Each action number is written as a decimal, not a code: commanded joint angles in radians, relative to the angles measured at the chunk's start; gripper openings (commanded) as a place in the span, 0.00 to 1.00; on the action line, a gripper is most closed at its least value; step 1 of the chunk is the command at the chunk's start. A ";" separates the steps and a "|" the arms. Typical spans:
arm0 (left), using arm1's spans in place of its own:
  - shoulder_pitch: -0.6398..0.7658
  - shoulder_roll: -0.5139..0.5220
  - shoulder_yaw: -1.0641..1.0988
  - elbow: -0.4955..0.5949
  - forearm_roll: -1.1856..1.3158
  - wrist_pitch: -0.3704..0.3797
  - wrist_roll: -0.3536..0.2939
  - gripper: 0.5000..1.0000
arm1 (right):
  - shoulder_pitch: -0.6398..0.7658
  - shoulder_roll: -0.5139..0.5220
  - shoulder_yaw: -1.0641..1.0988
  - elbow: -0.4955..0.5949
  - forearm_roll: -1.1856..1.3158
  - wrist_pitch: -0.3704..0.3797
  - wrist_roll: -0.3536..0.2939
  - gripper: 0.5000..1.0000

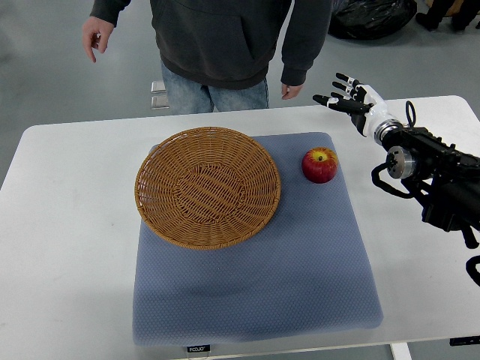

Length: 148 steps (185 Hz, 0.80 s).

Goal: Place red apple in basket with right hand

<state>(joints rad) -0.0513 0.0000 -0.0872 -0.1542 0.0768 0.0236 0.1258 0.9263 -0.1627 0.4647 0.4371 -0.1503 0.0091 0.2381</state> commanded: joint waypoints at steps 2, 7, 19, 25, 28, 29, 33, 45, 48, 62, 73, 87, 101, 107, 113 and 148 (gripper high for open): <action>-0.001 0.000 0.001 -0.001 0.001 -0.001 0.000 1.00 | -0.003 -0.004 -0.001 0.000 0.000 0.005 0.001 0.85; -0.001 0.000 0.001 -0.001 0.001 -0.001 0.000 1.00 | -0.004 -0.004 -0.001 0.000 0.000 0.005 0.001 0.85; -0.001 0.000 0.001 -0.001 0.001 -0.001 0.000 1.00 | -0.006 -0.004 -0.001 0.000 0.000 0.003 0.001 0.85; -0.001 0.000 0.001 -0.001 0.001 -0.001 0.000 1.00 | -0.006 -0.004 -0.001 0.002 0.000 0.003 0.001 0.84; -0.001 0.000 0.001 -0.001 0.001 -0.001 0.000 1.00 | -0.006 -0.004 -0.001 0.002 0.000 0.003 0.001 0.84; -0.001 0.000 0.001 -0.001 0.001 -0.001 0.000 1.00 | -0.006 -0.004 -0.001 0.002 0.000 0.003 0.001 0.84; 0.001 0.000 0.001 -0.001 0.001 -0.001 0.000 1.00 | -0.007 -0.004 -0.001 0.002 0.000 0.003 0.001 0.84; 0.001 0.000 0.000 -0.001 0.001 0.001 0.000 1.00 | -0.006 -0.004 -0.001 0.002 0.000 0.002 0.001 0.84; -0.001 0.000 0.000 -0.001 0.001 0.001 0.000 1.00 | -0.007 -0.004 -0.001 0.002 0.000 0.002 0.001 0.84; 0.001 0.000 0.000 0.001 0.001 -0.001 0.000 1.00 | -0.007 -0.004 -0.001 0.003 -0.002 0.003 0.001 0.84; 0.004 0.000 -0.002 0.001 0.001 0.001 0.000 1.00 | -0.007 -0.006 -0.001 0.003 -0.002 0.006 0.001 0.84; 0.005 0.000 -0.002 0.001 0.001 -0.001 0.000 1.00 | -0.006 -0.006 -0.001 0.003 -0.005 0.008 0.001 0.84; 0.007 0.000 -0.002 0.001 0.001 -0.001 0.000 1.00 | -0.004 -0.006 -0.001 0.003 -0.005 0.008 0.001 0.84; 0.007 0.000 -0.002 0.001 0.001 0.001 0.000 1.00 | -0.001 -0.008 -0.003 0.005 -0.005 0.008 0.001 0.84; 0.008 0.000 -0.002 0.001 0.001 -0.001 0.000 1.00 | -0.001 -0.008 -0.003 0.005 -0.005 0.009 0.001 0.84; 0.008 0.000 -0.002 0.001 0.001 0.001 0.000 1.00 | 0.002 -0.023 -0.008 0.005 -0.014 0.014 0.001 0.84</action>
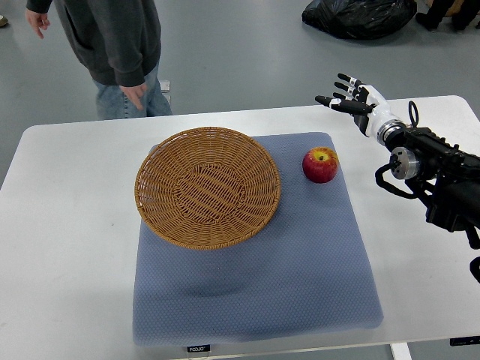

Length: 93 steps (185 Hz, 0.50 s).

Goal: Place red apple in basket with right hand

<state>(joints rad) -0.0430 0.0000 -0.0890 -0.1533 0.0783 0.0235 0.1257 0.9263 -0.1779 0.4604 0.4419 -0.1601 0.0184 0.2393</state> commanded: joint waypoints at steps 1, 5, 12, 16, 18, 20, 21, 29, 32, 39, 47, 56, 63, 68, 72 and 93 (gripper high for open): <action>0.002 0.000 0.000 0.000 0.000 0.000 0.000 1.00 | 0.002 -0.008 -0.003 0.000 -0.004 0.006 0.002 0.84; 0.000 0.000 0.000 0.000 0.000 0.000 0.000 1.00 | 0.003 -0.008 -0.005 0.000 -0.004 0.011 0.002 0.84; 0.002 0.000 0.000 0.000 0.000 0.000 0.000 1.00 | 0.003 -0.008 -0.006 0.000 -0.006 0.014 0.002 0.84; 0.002 0.000 0.000 0.000 0.000 0.000 0.000 1.00 | 0.003 -0.008 -0.006 0.000 -0.006 0.014 0.002 0.84; 0.002 0.000 0.000 0.000 0.000 0.000 0.000 1.00 | 0.003 -0.008 -0.006 0.000 -0.006 0.014 0.002 0.84; 0.000 0.000 0.000 0.000 0.000 0.000 0.000 1.00 | 0.003 -0.009 -0.014 0.000 -0.009 0.024 0.000 0.84; 0.000 0.000 0.000 0.000 0.000 0.000 0.000 1.00 | 0.003 -0.009 -0.014 0.000 -0.009 0.025 0.000 0.84; 0.002 0.000 0.000 0.000 0.000 0.001 0.000 1.00 | 0.005 -0.011 -0.019 0.000 -0.013 0.035 0.000 0.84; 0.002 0.000 0.000 0.000 0.000 0.001 0.000 1.00 | 0.005 -0.012 -0.019 0.001 -0.019 0.041 0.000 0.84; 0.000 0.000 0.002 0.000 0.000 0.000 0.000 1.00 | 0.005 -0.017 -0.020 0.001 -0.035 0.055 0.000 0.84; 0.000 0.000 0.002 0.000 0.000 0.000 0.000 1.00 | 0.003 -0.025 -0.020 0.003 -0.067 0.075 0.000 0.84; 0.002 0.000 0.002 0.000 0.000 0.000 0.000 1.00 | 0.003 -0.032 -0.020 0.004 -0.121 0.103 0.000 0.84; 0.000 0.000 0.002 0.000 0.000 0.000 0.000 1.00 | 0.002 -0.038 -0.020 0.004 -0.157 0.118 0.000 0.84; 0.002 0.000 0.002 0.000 0.000 0.000 0.000 1.00 | 0.002 -0.043 -0.020 0.004 -0.191 0.130 0.000 0.84; 0.000 0.000 0.002 0.000 0.000 0.000 0.000 1.00 | 0.002 -0.046 -0.020 0.004 -0.213 0.140 0.000 0.84; 0.002 0.000 0.002 0.000 0.000 0.000 0.000 1.00 | 0.002 -0.055 -0.020 0.006 -0.285 0.164 0.002 0.84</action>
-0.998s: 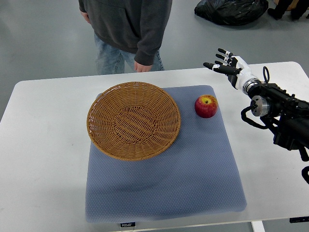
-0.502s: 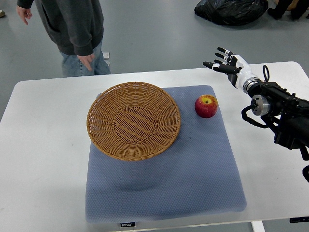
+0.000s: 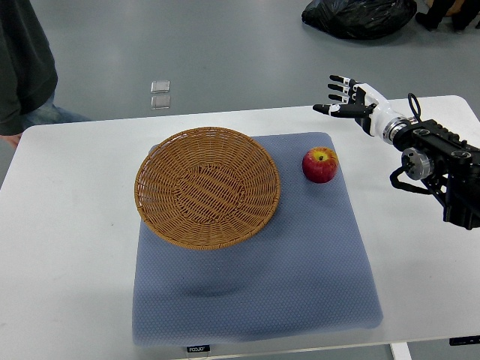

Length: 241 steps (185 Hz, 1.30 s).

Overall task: Place red apple in basket with right hand
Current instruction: 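Move the right hand down to the red apple beside the basket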

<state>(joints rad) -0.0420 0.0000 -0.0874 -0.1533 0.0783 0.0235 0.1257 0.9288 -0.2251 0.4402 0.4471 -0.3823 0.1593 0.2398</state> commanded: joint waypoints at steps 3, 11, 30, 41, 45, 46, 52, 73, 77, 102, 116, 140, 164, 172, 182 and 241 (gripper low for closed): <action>-0.001 0.000 0.000 0.000 0.000 0.000 0.000 1.00 | 0.001 -0.013 0.000 0.002 -0.105 0.045 0.010 0.84; -0.001 0.000 0.000 0.000 0.000 0.000 0.000 1.00 | 0.002 -0.014 0.000 0.002 -0.141 0.057 0.016 0.84; -0.001 0.000 0.000 0.000 0.000 0.000 0.000 1.00 | 0.002 -0.019 -0.001 0.007 -0.230 0.095 0.019 0.83; -0.001 0.000 0.000 0.000 0.000 0.000 0.000 1.00 | 0.004 -0.025 -0.003 0.008 -0.270 0.117 0.021 0.83; -0.001 0.000 0.000 0.000 0.000 0.000 0.000 1.00 | 0.004 -0.025 -0.003 0.008 -0.270 0.117 0.021 0.83; -0.001 0.000 0.000 0.000 0.000 0.000 0.000 1.00 | 0.004 -0.025 -0.003 0.008 -0.270 0.117 0.021 0.83; -0.001 0.000 0.000 0.000 0.000 0.000 0.000 1.00 | 0.004 -0.039 -0.003 0.033 -0.333 0.154 0.033 0.83; -0.001 0.000 0.002 -0.002 0.000 0.000 0.000 1.00 | 0.004 -0.071 -0.008 0.085 -0.429 0.189 0.052 0.83; -0.001 0.000 0.002 -0.002 0.000 0.000 0.000 1.00 | 0.004 -0.074 -0.009 0.094 -0.448 0.190 0.056 0.83; -0.001 0.000 0.002 -0.002 0.000 0.000 0.002 1.00 | 0.019 -0.092 -0.017 0.130 -0.581 0.195 0.072 0.83; -0.001 0.000 0.002 -0.003 0.000 0.000 0.002 1.00 | 0.027 -0.096 -0.035 0.140 -0.644 0.197 0.092 0.83; -0.003 0.000 0.003 -0.003 0.000 0.000 0.000 1.00 | 0.050 -0.123 -0.094 0.154 -0.718 0.197 0.110 0.83; -0.003 0.000 0.002 -0.003 0.000 0.000 0.002 1.00 | 0.070 -0.145 -0.163 0.173 -0.727 0.197 0.131 0.83; -0.003 0.000 0.002 -0.003 0.000 0.000 0.002 1.00 | 0.076 -0.149 -0.183 0.177 -0.727 0.197 0.136 0.83; -0.003 0.000 0.002 -0.003 0.000 0.000 0.002 1.00 | 0.082 -0.152 -0.201 0.183 -0.731 0.195 0.138 0.83; -0.003 0.000 0.002 -0.009 0.000 0.000 0.002 1.00 | 0.088 -0.151 -0.224 0.185 -0.836 0.175 0.136 0.83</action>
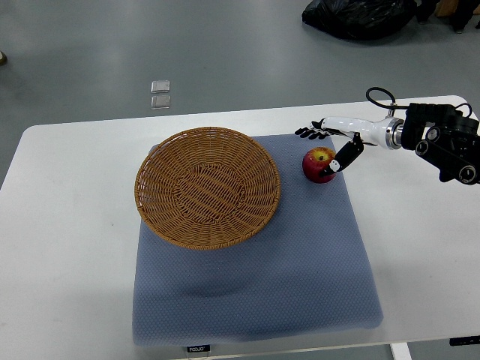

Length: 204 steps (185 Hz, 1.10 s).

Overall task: Place red apple in basket with right hand
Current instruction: 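Move the right hand down to the red apple beside the basket, then close the right hand's fingers around the red apple and lift it, then carry the apple with the right hand over the wicker basket and lower it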

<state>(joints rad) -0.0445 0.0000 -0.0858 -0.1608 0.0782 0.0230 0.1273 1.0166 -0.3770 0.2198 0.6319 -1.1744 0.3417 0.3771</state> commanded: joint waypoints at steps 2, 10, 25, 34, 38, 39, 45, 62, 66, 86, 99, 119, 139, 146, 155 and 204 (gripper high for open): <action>0.000 0.000 0.000 -0.002 0.000 0.000 0.000 1.00 | 0.000 0.003 -0.005 0.000 -0.048 -0.009 -0.001 0.83; 0.000 0.000 0.000 -0.002 0.000 0.000 0.000 1.00 | 0.000 0.003 -0.016 0.000 -0.063 -0.012 -0.001 0.83; 0.000 0.000 0.000 -0.002 0.000 0.000 0.000 1.00 | 0.002 0.004 -0.034 -0.001 -0.076 -0.029 -0.001 0.83; 0.000 0.000 0.000 -0.002 0.000 0.000 0.000 1.00 | 0.002 0.006 -0.042 -0.001 -0.079 -0.038 -0.003 0.83; 0.000 0.000 0.000 -0.002 0.000 0.000 0.000 1.00 | 0.002 0.006 -0.042 -0.001 -0.079 -0.038 -0.003 0.83; 0.000 0.000 0.000 -0.002 0.000 0.000 0.000 1.00 | 0.002 0.006 -0.042 -0.001 -0.079 -0.038 -0.003 0.83; 0.000 0.000 0.000 -0.002 0.000 0.000 0.000 1.00 | 0.002 0.009 -0.063 -0.004 -0.088 -0.056 -0.007 0.81; 0.000 0.000 0.000 -0.003 0.000 0.000 0.000 1.00 | 0.002 0.012 -0.080 -0.009 -0.094 -0.073 -0.007 0.80; 0.000 0.000 0.000 -0.003 0.000 0.000 0.000 1.00 | 0.002 0.013 -0.092 -0.011 -0.096 -0.087 -0.009 0.79; 0.000 0.000 0.000 -0.005 0.000 0.000 0.000 1.00 | 0.002 0.015 -0.108 -0.012 -0.096 -0.098 -0.009 0.76; 0.000 0.000 0.000 -0.005 0.000 0.000 0.000 1.00 | 0.002 0.017 -0.125 -0.014 -0.097 -0.121 -0.009 0.63; 0.000 0.000 0.000 -0.005 0.000 0.000 0.000 1.00 | 0.002 0.018 -0.123 -0.015 -0.100 -0.138 -0.009 0.43; 0.000 0.000 0.000 -0.005 0.000 0.000 0.000 1.00 | 0.008 0.015 -0.115 -0.015 -0.099 -0.144 -0.006 0.27; 0.000 0.000 0.000 -0.005 0.000 0.000 0.000 1.00 | 0.020 0.017 -0.112 -0.015 -0.099 -0.159 -0.003 0.26; 0.000 0.000 0.000 -0.005 0.000 0.000 0.000 1.00 | 0.031 0.018 -0.109 -0.012 -0.093 -0.181 0.002 0.25; 0.000 0.000 0.000 -0.005 0.000 0.000 0.000 1.00 | 0.126 0.018 -0.103 0.029 -0.079 -0.231 0.066 0.26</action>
<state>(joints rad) -0.0445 0.0000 -0.0859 -0.1658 0.0782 0.0230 0.1273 1.1055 -0.3604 0.1163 0.6454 -1.2554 0.1118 0.4210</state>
